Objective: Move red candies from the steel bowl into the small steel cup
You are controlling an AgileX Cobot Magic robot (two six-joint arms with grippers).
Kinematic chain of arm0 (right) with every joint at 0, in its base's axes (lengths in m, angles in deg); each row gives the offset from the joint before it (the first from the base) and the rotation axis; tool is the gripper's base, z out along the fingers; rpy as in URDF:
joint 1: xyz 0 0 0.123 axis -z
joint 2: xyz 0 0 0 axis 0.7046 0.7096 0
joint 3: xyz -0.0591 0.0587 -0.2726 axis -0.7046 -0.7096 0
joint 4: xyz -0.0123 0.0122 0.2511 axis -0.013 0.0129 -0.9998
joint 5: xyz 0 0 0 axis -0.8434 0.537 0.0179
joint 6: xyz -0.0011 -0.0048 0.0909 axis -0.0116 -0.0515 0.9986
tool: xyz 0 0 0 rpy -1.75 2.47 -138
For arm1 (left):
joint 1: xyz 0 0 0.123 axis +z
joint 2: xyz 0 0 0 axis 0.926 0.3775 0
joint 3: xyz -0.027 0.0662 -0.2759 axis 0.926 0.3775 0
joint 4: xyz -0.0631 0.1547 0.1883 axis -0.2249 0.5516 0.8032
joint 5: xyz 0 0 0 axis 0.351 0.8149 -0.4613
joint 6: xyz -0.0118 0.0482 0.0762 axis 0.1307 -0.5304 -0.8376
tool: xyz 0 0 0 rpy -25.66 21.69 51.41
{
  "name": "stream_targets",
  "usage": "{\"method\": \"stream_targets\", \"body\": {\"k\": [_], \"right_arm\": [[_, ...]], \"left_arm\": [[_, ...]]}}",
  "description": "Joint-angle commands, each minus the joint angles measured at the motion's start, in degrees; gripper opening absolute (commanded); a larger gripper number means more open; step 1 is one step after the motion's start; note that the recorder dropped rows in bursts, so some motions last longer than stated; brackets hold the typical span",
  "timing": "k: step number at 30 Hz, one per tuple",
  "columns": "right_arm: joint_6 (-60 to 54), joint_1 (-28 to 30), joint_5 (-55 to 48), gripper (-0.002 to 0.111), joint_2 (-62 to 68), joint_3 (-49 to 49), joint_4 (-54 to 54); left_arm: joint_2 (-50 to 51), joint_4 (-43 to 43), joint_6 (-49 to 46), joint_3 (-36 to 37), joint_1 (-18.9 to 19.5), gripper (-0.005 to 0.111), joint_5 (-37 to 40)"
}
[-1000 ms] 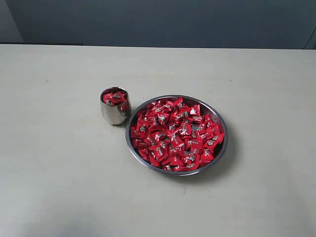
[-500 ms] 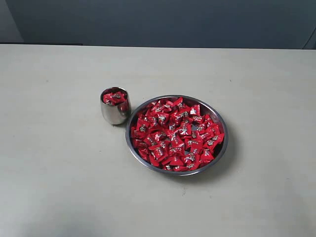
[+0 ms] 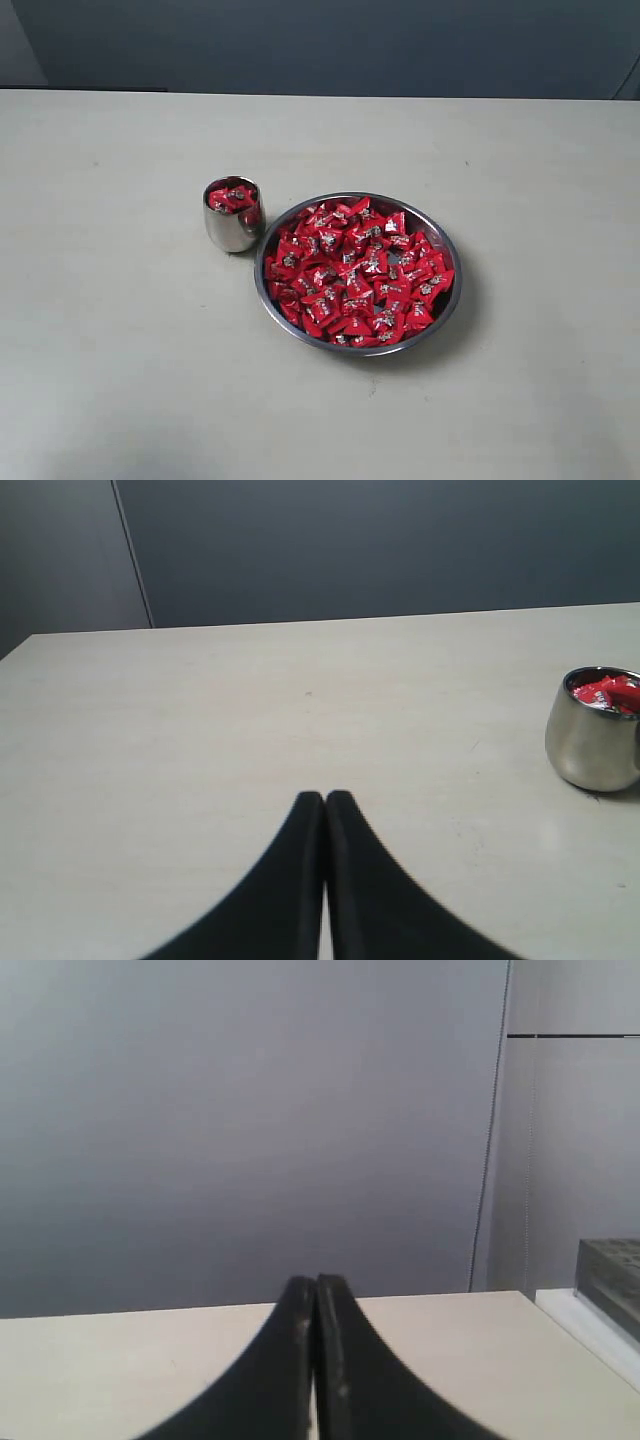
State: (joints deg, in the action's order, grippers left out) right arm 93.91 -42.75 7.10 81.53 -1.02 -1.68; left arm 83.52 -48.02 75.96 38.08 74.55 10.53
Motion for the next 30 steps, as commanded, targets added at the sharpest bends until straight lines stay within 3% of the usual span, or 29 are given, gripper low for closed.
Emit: {"method": "stream_targets", "body": {"k": [1, 4, 7, 19, 26, 30], "right_arm": [[-17.69, 0.24, -2.75, -0.001, -0.37, -0.32, -19.46], [-41.36, 0.24, -6.19, -0.001, -0.37, -0.23, -46.67], [-56.83, 0.14, -7.68, -0.001, -0.37, -0.10, -60.77], [-61.94, 0.14, -20.55, -0.001, -0.37, -0.10, -63.79], [-81.20, 0.14, -24.61, -0.001, -0.37, -0.10, -77.35], [-82.15, 0.14, -26.17, -0.001, -0.37, -0.22, -78.51]], "left_arm": [[-0.26, -0.16, 0.11, 0.22, 0.03, 0.000, -0.11], [-0.26, -0.16, 0.11, 0.22, 0.03, 0.000, -0.11], [-0.26, -0.16, 0.11, 0.22, 0.03, 0.000, -0.11], [-0.26, -0.16, 0.11, 0.22, 0.03, 0.000, -0.11], [-0.26, -0.16, 0.11, 0.22, 0.03, 0.000, -0.11], [-0.26, -0.16, 0.11, 0.22, 0.03, 0.000, -0.11]]}}
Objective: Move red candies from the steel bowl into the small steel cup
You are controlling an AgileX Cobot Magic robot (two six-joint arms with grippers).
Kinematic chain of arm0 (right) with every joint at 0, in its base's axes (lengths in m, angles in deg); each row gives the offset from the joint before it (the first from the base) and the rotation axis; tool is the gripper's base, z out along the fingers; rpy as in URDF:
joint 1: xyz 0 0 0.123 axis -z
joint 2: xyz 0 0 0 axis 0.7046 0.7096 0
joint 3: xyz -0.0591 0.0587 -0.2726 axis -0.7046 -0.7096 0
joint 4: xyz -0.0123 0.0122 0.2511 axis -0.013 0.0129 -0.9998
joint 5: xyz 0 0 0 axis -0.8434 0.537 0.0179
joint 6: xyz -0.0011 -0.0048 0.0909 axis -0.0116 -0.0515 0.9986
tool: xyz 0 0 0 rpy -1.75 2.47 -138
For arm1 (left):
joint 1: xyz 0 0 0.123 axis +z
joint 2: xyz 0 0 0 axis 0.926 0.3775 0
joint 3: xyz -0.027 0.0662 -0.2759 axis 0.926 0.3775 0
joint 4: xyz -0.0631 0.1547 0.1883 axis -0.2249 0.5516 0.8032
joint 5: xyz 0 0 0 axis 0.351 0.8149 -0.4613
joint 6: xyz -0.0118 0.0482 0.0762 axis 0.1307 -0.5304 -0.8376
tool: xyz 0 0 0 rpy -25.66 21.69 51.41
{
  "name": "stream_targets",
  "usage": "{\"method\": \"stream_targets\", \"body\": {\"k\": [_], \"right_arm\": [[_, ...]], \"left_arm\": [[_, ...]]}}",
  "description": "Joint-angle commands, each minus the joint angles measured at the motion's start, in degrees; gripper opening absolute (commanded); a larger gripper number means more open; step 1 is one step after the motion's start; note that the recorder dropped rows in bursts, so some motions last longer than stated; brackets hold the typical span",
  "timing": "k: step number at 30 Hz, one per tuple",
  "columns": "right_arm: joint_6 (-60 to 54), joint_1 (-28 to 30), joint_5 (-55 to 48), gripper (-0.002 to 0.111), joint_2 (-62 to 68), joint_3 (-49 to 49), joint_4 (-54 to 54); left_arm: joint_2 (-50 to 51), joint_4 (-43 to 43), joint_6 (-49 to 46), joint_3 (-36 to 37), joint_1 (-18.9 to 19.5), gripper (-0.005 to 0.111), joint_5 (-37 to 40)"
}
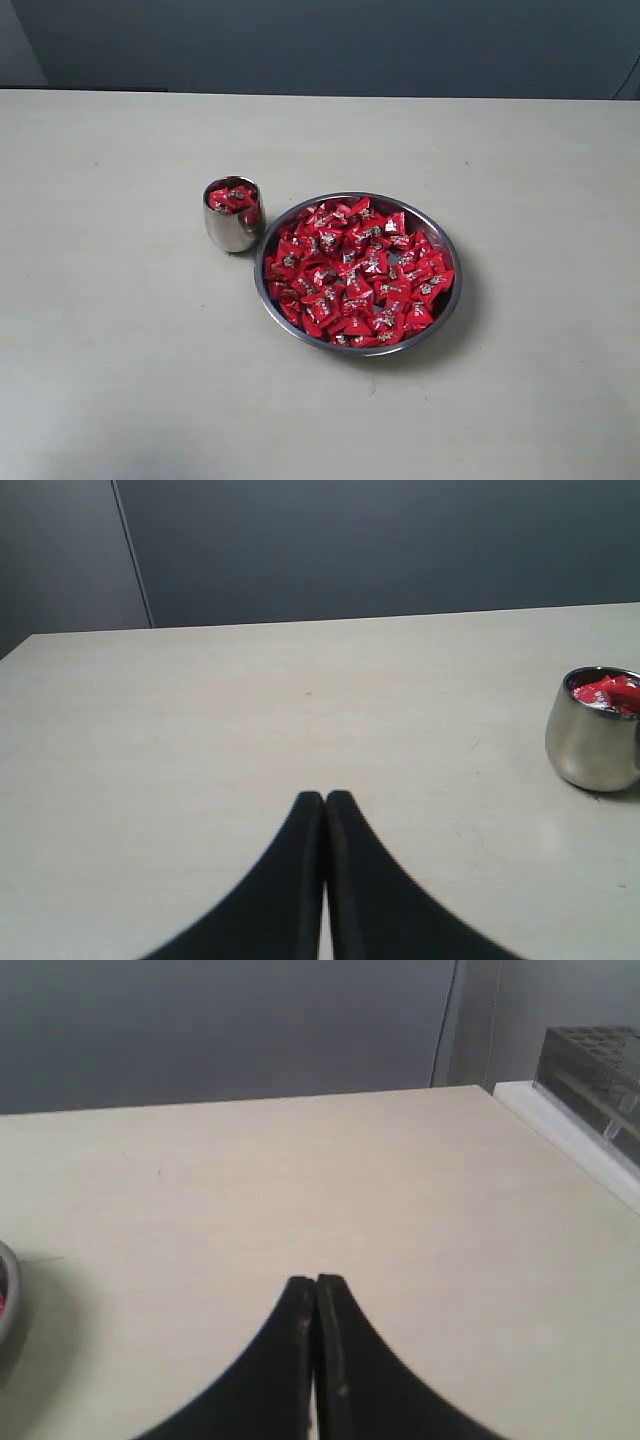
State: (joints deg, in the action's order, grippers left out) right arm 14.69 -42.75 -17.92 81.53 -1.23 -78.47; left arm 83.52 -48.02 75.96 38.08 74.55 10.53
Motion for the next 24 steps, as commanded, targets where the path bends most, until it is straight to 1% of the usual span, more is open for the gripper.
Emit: {"method": "stream_targets", "body": {"k": [1, 6, 24], "right_arm": [[-2.94, 0.14, -1.05, -0.001, -0.37, -0.01, -1.72], [-2.94, 0.14, 0.13, -0.001, -0.37, -1.93, -1.90], [-2.29, 0.14, 0.98, -0.001, -0.37, -1.93, -2.32]], "left_arm": [[-0.26, -0.16, 0.11, 0.22, 0.03, 0.000, -0.11], [-0.26, -0.16, 0.11, 0.22, 0.03, 0.000, -0.11], [-0.26, -0.16, 0.11, 0.22, 0.03, 0.000, -0.11]]}}
